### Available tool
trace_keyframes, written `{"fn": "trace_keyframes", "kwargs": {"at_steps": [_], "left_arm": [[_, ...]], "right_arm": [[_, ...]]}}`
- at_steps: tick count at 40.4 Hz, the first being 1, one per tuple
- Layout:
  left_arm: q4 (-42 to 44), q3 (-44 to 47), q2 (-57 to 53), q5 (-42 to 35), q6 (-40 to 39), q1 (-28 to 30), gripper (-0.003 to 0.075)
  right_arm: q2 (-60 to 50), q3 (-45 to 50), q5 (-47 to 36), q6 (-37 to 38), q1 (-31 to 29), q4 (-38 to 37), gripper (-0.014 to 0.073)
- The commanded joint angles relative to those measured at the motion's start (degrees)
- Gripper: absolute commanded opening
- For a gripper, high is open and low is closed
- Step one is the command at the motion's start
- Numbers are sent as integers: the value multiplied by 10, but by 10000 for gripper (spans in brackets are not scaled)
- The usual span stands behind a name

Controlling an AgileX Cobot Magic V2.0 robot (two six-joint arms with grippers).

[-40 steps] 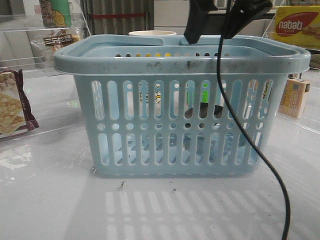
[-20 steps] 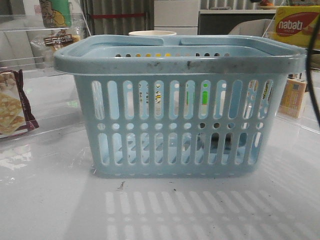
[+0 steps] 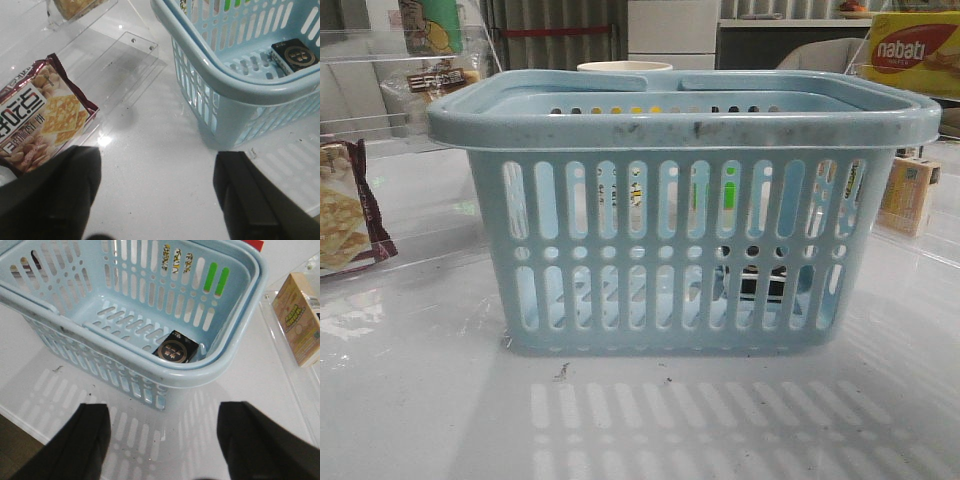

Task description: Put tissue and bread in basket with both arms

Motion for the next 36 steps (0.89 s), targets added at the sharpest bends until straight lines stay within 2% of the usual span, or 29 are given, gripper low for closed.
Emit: {"fn": "trace_keyframes", "kwargs": {"at_steps": [1,11,21,36], "left_arm": [[-1,-21,6,-65,-2,-3,531],[1,-94,113,-68,-2,32,531],[1,-221,275,-79,-2,93,530],[-14,-437,519,-95,-8,142,530]], "right_arm": [[-8,-14,-35,-5,0,-7,559],[-8,-14,-32,-5,0,-7,559],[-8,-14,-32,-5,0,-7,559],[-8,-14,-32,-5,0,-7,559]]}}
